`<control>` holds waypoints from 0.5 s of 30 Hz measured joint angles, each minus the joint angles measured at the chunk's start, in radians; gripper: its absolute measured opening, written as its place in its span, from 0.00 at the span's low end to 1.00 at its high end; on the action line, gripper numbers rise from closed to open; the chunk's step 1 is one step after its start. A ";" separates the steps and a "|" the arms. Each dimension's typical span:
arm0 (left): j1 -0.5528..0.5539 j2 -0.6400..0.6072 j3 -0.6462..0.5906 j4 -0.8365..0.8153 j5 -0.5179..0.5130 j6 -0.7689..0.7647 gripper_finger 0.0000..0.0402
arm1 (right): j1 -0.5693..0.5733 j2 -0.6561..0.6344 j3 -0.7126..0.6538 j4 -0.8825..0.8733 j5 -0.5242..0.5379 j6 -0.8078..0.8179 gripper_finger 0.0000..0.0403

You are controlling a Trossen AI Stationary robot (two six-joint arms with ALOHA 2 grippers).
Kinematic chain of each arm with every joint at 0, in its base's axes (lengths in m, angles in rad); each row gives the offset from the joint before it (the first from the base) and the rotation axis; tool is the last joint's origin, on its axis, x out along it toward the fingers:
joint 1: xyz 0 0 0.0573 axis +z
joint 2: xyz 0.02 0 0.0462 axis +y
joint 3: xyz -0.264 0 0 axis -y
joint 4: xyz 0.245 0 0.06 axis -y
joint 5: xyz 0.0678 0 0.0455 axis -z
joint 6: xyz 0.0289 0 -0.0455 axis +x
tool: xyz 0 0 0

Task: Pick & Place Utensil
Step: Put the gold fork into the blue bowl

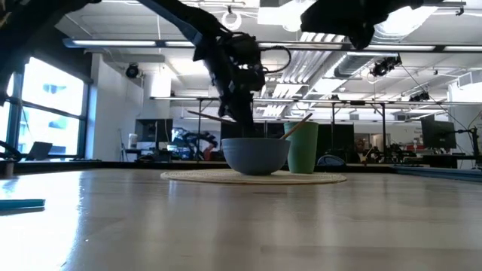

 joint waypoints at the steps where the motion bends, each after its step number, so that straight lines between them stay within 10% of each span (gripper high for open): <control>1: -0.004 0.016 0.023 -0.039 0.001 0.009 0.02 | 0.000 -0.017 -0.020 0.020 0.001 -0.003 0.22; 15: -0.008 0.042 0.043 -0.074 -0.023 0.154 0.02 | 0.000 -0.089 -0.098 0.082 -0.001 0.010 0.22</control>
